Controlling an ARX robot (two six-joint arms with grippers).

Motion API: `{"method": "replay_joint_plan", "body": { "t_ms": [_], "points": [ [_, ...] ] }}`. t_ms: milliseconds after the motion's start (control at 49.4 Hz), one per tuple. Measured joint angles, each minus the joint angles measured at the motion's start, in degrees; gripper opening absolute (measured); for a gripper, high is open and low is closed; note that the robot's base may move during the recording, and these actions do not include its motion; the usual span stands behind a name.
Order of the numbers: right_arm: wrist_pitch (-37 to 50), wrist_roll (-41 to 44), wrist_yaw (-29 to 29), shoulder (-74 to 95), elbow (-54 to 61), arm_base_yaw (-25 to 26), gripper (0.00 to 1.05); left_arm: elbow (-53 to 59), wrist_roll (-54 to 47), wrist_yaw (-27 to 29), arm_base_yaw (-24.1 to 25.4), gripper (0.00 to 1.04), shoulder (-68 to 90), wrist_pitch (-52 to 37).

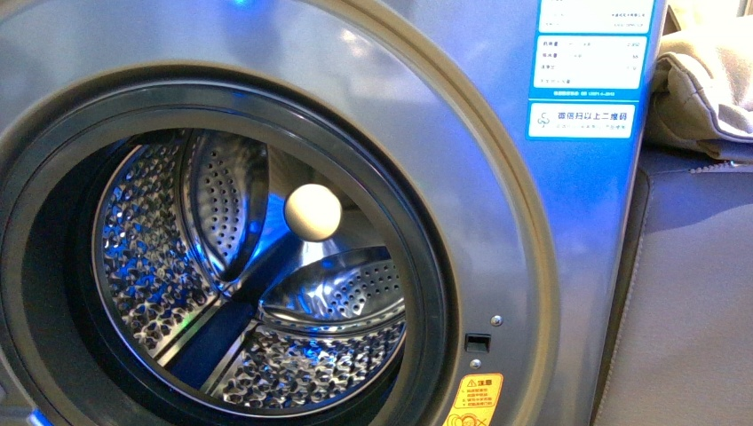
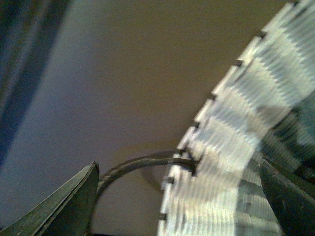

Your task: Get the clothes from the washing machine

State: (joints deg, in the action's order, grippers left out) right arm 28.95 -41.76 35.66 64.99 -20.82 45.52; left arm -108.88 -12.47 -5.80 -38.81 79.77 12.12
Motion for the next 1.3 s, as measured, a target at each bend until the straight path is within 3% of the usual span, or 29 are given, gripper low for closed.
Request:
{"method": "replay_joint_plan", "body": {
  "t_ms": [324, 425, 648, 769, 810, 911, 1053, 1194, 1296],
  "points": [
    [0.9, 5.1, -6.3, -17.3, 2.2, -15.0, 0.97, 0.0, 0.0, 0.0, 0.0, 0.98, 0.0, 0.0],
    [5.5, 11.9, -8.9, -22.8, 4.5, -22.2, 0.97, 0.0, 0.0, 0.0, 0.0, 0.98, 0.0, 0.0],
    [10.1, 21.7, -12.0, -30.9, 8.9, -30.5, 0.97, 0.0, 0.0, 0.0, 0.0, 0.98, 0.0, 0.0],
    [9.5, 27.4, -18.0, -35.9, 11.9, -36.0, 0.96, 0.0, 0.0, 0.0, 0.0, 0.98, 0.0, 0.0],
    [1.6, 30.6, -24.9, -38.7, 10.9, -39.5, 0.90, 0.0, 0.0, 0.0, 0.0, 0.98, 0.0, 0.0],
    [-14.6, 36.9, -34.1, -44.1, 10.1, -44.5, 0.74, 0.0, 0.0, 0.0, 0.0, 0.98, 0.0, 0.0],
    [-19.2, 40.2, -35.6, -46.2, 12.3, -45.2, 0.51, 0.0, 0.0, 0.0, 0.0, 0.98, 0.0, 0.0],
    [-19.5, 41.3, -35.6, -49.8, 14.8, -45.3, 0.16, 0.0, 0.0, 0.0, 0.0, 0.98, 0.0, 0.0],
    [-19.9, 41.6, -35.6, -51.1, 15.9, -45.3, 0.01, 0.0, 0.0, 0.0, 0.0, 0.98, 0.0, 0.0]
  ]
}}
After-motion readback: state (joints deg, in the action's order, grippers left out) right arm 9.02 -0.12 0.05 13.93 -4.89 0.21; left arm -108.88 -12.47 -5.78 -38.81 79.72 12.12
